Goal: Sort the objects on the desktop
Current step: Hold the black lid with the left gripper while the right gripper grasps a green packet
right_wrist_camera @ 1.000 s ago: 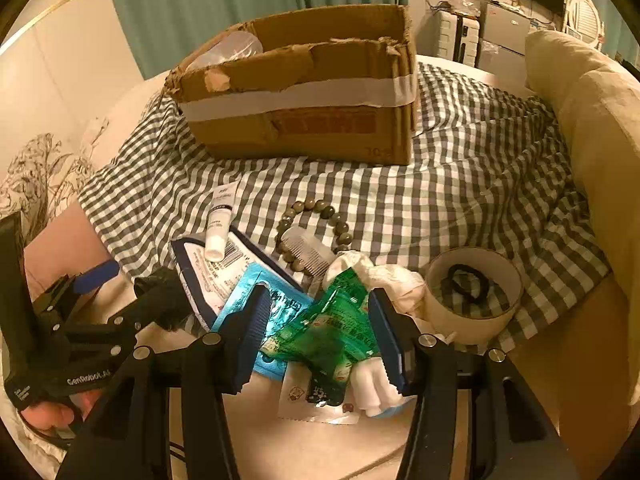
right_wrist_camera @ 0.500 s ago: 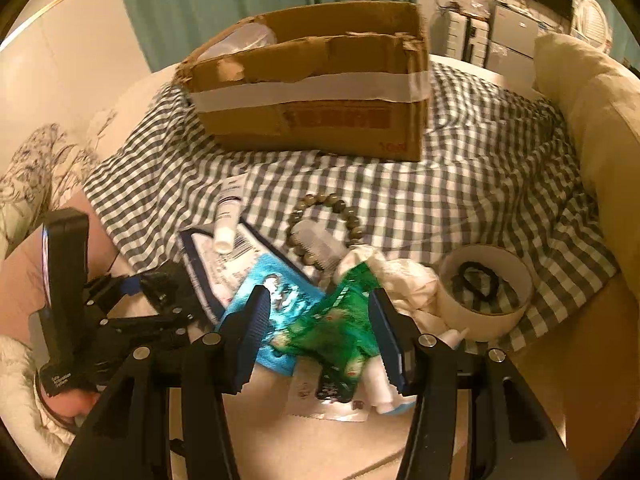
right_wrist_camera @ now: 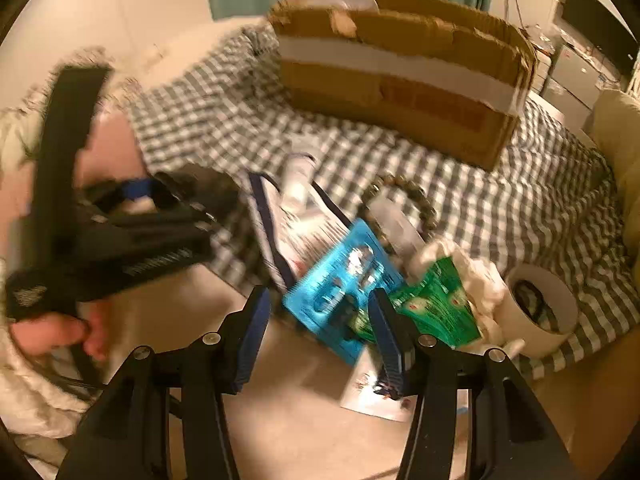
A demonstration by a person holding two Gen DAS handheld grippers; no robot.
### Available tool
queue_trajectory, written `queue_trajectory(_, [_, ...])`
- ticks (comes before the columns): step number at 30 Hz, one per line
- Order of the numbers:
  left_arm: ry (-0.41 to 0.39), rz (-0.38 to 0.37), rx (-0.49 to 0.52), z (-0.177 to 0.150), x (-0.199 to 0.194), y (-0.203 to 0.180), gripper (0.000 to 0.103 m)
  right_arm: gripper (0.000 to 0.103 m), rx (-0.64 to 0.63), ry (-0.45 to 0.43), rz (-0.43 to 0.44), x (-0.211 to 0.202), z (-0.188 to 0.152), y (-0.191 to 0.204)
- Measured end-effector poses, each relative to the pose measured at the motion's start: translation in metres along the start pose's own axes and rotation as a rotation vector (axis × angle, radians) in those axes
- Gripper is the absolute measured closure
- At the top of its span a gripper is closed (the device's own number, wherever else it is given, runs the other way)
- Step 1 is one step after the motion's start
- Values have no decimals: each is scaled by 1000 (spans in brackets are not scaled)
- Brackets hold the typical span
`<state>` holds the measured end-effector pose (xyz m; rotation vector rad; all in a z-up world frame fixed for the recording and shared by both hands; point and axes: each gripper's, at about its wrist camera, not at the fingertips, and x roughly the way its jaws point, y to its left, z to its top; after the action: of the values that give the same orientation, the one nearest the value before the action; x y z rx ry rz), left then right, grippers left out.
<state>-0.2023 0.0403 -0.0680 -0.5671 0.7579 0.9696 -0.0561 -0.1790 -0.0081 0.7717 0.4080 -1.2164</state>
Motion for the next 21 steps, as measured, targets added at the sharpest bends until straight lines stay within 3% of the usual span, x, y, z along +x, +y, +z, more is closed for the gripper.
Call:
queue_trajectory(3, [-1,-8,13,0,-1,-3,26,53,36,-7,-23,-3,-1,-8])
queue_trajectory(5, [0,-14,21,-1,0,-6,26,61,62,-44,-44,-12,0,-15])
queue_trajectory(9, [-6,-17,49,-2,-2,-12,26,64,116,-69,-59,-18,2,-27])
queue_trajectory(11, [-13,-17,56,-2,-3,-13,26,77,131,-68,-99,-19,2,-30])
queue_trajectory(15, [-15,-16,56,-2,-3,-14,26,82,193,-77,-151,-21,1,-43])
queue_trajectory(21, [-20,-17,58,-2,-2,-14,26,93,252,-87,-154,-19,1,-57])
